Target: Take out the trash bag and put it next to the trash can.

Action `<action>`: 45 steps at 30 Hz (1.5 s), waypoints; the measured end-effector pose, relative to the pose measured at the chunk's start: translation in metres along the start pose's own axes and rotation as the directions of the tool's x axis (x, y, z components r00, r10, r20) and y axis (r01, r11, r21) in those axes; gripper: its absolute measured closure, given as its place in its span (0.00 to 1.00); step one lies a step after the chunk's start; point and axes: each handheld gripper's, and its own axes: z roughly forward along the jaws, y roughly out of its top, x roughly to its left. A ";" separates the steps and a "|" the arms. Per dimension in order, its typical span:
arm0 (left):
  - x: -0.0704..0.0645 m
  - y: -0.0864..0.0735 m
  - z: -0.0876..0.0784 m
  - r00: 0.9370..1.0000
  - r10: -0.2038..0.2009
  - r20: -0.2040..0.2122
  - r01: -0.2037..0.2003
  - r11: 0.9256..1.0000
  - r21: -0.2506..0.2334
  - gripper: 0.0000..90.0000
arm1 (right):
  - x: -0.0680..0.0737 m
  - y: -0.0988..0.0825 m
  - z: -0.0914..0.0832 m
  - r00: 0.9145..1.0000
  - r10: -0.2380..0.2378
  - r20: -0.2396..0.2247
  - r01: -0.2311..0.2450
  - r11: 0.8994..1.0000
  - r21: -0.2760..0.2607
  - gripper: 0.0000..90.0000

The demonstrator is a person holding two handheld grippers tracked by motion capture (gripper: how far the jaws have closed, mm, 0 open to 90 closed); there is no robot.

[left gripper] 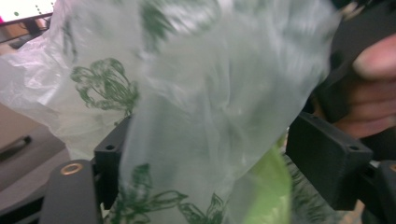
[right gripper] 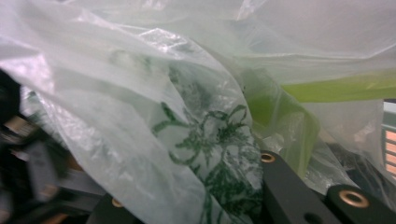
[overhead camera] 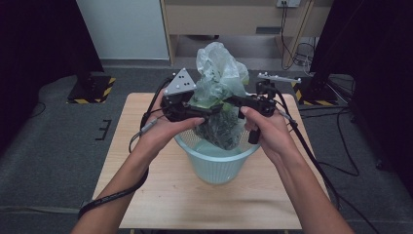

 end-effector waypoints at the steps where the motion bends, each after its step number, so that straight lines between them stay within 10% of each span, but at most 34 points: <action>1: 0.000 -0.001 0.002 1.000 0.002 0.001 -0.002 1.000 0.004 0.24 | 0.001 0.001 0.000 1.000 0.005 -0.006 -0.005 1.000 -0.003 0.97; 16: -0.002 -0.005 0.020 0.998 0.065 -0.024 -0.064 0.997 0.036 0.41 | 0.009 0.002 -0.004 0.990 0.073 -0.117 -0.071 0.997 0.020 0.97; 24: -0.011 -0.006 0.021 0.997 0.080 0.015 -0.081 0.995 0.051 0.82 | 0.009 0.000 -0.001 0.992 0.070 -0.104 -0.067 0.997 0.028 0.96; 32: -0.008 -0.010 0.022 0.999 0.047 0.004 -0.048 0.998 0.049 0.95 | 0.009 0.001 -0.003 0.996 0.042 -0.077 -0.040 0.999 0.028 0.88; 45: -0.005 -0.008 0.015 0.999 0.038 -0.028 -0.037 0.999 0.038 0.97 | 0.013 0.003 -0.019 0.998 -0.058 -0.014 0.058 0.998 0.030 0.39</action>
